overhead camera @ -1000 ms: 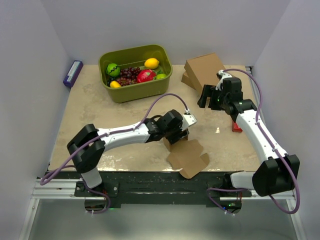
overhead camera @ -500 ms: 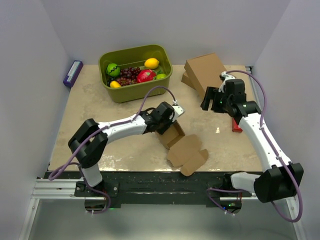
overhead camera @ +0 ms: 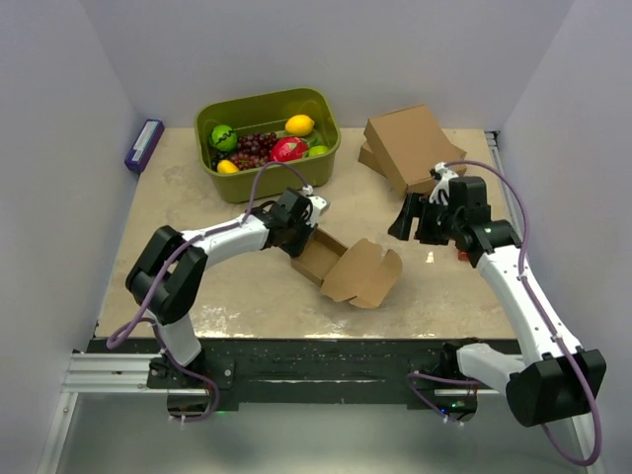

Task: Fold the paper box

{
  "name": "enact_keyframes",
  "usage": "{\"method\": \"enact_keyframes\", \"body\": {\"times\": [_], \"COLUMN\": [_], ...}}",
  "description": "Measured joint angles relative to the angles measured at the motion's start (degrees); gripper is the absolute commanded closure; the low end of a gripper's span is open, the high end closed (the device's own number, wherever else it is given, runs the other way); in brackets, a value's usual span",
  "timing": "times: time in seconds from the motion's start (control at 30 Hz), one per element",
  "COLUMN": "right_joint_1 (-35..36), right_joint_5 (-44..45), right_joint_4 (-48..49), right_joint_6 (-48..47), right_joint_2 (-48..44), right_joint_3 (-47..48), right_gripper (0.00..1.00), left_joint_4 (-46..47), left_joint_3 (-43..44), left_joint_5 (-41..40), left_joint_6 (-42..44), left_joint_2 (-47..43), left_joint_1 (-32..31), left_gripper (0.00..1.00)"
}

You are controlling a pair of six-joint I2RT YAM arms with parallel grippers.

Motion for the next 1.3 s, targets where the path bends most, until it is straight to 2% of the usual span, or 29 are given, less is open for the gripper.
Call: {"method": "enact_keyframes", "body": {"times": [0.27, 0.47, 0.63, 0.8, 0.97, 1.1, 1.27, 1.3], "right_joint_1": [0.0, 0.0, 0.1, 0.9, 1.6, 1.6, 1.8, 1.8], "right_joint_5": [-4.8, -5.3, -5.7, -7.9, -9.4, -10.5, -11.9, -12.4], "right_joint_4": [-1.4, -2.8, -2.9, -2.7, -0.6, 2.3, 7.7, 8.7], "right_joint_6": [1.7, 3.4, 4.5, 7.1, 9.1, 10.5, 12.7, 13.0], "right_joint_2": [-2.5, -5.6, -7.7, -8.6, -9.5, -9.4, -9.0, -8.8], "right_joint_3": [-8.2, -10.6, -14.2, -19.7, -21.9, -22.9, -24.1, -24.1], "right_gripper": [0.23, 0.24, 0.29, 0.30, 0.32, 0.35, 0.58, 0.62], "left_joint_4": [0.0, 0.0, 0.0, 0.0, 0.1, 0.5, 2.4, 2.6], "left_joint_3": [-0.2, -0.2, -0.2, -0.2, -0.2, -0.4, -2.3, -2.5], "left_joint_5": [2.1, 3.0, 3.4, 3.9, 4.7, 5.5, 8.0, 8.8], "left_joint_6": [-0.6, -0.9, -0.9, -0.9, -0.9, -0.9, -1.6, -1.9], "left_joint_2": [0.0, 0.0, 0.0, 0.0, 0.0, 0.0, -1.4, -1.7], "left_joint_1": [1.7, 1.7, 1.7, 1.7, 1.7, 1.7, 1.7, 1.7], "left_gripper": [0.68, 0.66, 0.64, 0.63, 0.63, 0.59, 0.53, 0.49]}}
